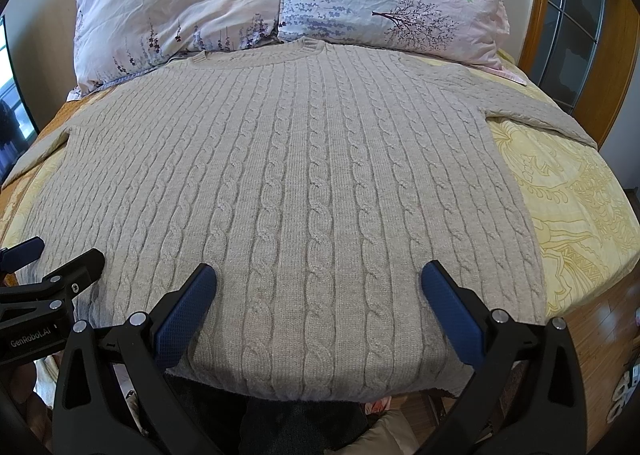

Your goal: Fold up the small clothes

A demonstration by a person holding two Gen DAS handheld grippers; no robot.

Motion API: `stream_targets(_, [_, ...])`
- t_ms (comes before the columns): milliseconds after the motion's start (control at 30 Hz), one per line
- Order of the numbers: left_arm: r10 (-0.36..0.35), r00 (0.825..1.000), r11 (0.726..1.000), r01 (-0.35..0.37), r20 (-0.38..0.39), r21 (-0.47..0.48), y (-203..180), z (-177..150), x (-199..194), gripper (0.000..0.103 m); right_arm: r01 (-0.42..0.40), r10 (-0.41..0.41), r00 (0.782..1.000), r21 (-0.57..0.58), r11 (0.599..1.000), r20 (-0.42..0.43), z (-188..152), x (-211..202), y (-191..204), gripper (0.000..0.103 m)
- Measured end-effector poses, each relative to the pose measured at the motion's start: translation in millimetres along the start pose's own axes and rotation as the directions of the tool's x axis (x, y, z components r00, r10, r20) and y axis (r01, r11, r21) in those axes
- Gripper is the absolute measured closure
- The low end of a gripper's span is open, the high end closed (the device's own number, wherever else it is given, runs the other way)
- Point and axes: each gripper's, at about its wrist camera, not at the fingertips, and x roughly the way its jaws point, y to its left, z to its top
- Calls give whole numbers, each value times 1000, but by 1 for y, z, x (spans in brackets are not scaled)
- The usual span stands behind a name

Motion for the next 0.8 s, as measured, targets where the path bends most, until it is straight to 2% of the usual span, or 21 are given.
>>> stream_targets(533, [-4, 1000, 1000, 4, -29, 6, 3, 6, 1, 2, -18, 19, 1000, -25, 1000, 12, -1, -2, 1, 1])
stream_targets(700, [-6, 999, 1000, 6, -45, 19, 1, 8, 4, 2, -62, 66, 997, -78, 995, 50, 1, -1, -1, 1])
stream_targets(800, [-12, 999, 999, 13, -47, 30, 1, 11, 6, 2, -118, 128, 988, -115, 986, 89, 2, 0, -9, 1])
